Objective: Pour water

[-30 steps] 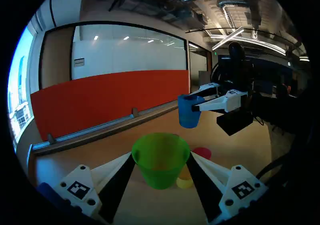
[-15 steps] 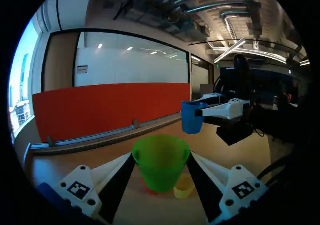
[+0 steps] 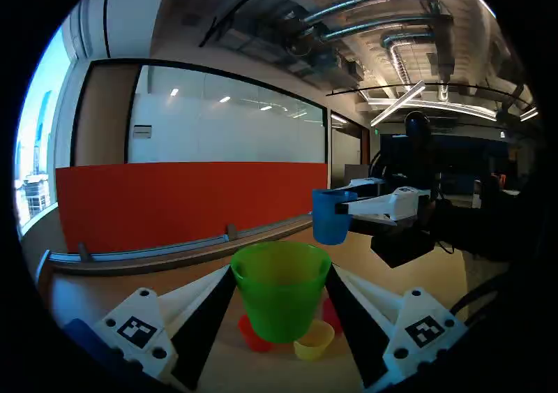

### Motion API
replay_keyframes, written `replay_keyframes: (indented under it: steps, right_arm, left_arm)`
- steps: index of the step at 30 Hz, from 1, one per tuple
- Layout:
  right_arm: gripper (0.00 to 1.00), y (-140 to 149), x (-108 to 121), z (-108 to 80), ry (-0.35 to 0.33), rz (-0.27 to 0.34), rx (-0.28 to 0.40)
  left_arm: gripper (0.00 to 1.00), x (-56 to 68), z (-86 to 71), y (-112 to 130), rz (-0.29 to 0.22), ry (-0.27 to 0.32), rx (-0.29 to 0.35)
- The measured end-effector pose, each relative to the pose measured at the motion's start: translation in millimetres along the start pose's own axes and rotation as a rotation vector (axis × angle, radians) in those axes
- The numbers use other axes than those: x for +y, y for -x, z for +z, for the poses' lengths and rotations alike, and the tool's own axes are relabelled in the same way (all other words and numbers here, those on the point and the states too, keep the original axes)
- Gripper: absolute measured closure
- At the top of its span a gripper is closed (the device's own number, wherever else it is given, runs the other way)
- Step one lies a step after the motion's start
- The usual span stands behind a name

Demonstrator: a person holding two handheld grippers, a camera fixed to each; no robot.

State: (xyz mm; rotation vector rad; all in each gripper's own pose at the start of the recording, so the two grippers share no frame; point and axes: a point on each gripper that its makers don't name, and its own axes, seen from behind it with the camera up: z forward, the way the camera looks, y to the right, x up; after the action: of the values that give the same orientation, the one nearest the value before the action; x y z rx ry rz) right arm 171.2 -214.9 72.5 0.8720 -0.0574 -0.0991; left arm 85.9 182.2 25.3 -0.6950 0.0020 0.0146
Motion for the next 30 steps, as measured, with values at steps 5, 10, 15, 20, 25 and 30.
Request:
replay_keyframes:
  steps: [5, 10, 15, 20, 25, 30]
  right_arm:
    - [0.08, -2, -1, -1.1, -0.002, -0.012, 0.004]
    - [0.08, -5, -4, -1.8, -0.007, -0.029, 0.016]
    - [0.07, -11, -8, -2.2, -0.013, -0.045, 0.037]
    - [0.08, -19, -10, -2.5, -0.016, -0.063, 0.062]
    - [0.07, -27, -13, -3.1, -0.018, -0.100, 0.076]
    - [0.08, -33, -19, -2.5, -0.026, -0.144, 0.080]
  left_arm:
    - [0.12, 2.0, 0.0, 0, -0.004, 0.005, -0.001]
    - [0.12, 5.5, 0.3, 1, -0.007, 0.012, -0.002]
    - [0.12, 9.2, 0.1, 2, -0.012, 0.025, 0.002]
    - [0.13, 14.4, -0.8, 4, -0.014, 0.040, -0.001]
    - [0.13, 22.3, -2.3, 9, 0.004, 0.065, -0.008]
    - [0.13, 30.7, -3.1, 16, 0.017, 0.088, -0.020]
